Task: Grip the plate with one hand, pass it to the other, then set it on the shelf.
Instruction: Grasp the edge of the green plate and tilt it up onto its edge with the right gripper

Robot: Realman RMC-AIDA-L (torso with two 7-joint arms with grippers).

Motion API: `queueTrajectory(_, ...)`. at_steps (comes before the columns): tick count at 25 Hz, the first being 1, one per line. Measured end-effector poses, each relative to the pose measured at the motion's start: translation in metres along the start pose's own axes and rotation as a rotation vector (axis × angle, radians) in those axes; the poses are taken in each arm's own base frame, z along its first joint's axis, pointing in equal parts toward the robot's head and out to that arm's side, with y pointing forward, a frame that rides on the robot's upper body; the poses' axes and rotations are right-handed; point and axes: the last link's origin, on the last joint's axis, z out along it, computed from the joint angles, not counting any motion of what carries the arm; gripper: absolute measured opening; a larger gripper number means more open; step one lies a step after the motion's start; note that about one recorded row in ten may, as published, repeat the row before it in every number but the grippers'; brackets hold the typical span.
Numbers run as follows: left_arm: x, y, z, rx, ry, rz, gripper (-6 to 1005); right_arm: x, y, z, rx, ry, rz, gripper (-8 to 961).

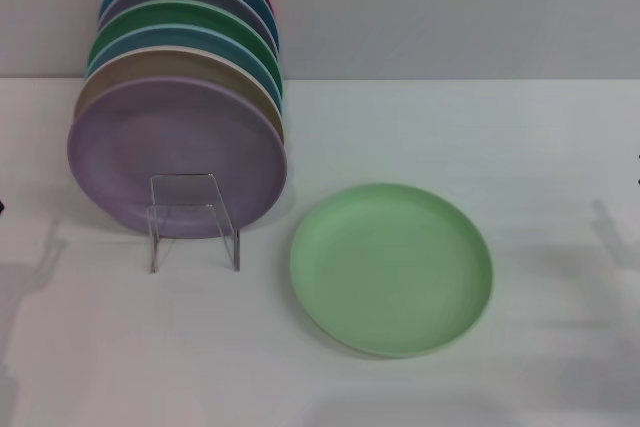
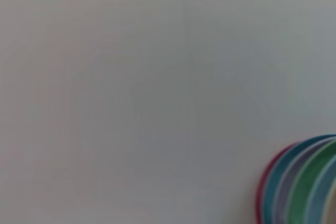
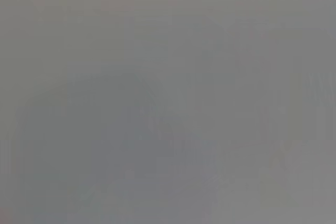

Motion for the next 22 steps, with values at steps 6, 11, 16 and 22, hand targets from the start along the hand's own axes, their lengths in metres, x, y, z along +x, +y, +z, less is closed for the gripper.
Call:
queueTrajectory(6,-0.001,0.008,-0.001,-0.045,-0.007,0.007,827,-0.015,0.006,0.012,-0.1,-0.062,0.018,818)
queueTrajectory(11,0.0,0.01,0.003,-0.05,-0.003,-0.001,827,-0.043,0.016,0.067,-0.331,0.045,0.109,817)
queueTrajectory(16,0.002,0.012,0.006,-0.053,0.008,-0.008,827,-0.071,0.038,0.109,-0.412,0.303,0.137,816)
queueTrajectory(22,0.003,0.014,0.01,-0.059,0.014,-0.008,828,-0.087,0.057,0.141,-0.322,0.714,0.101,809)
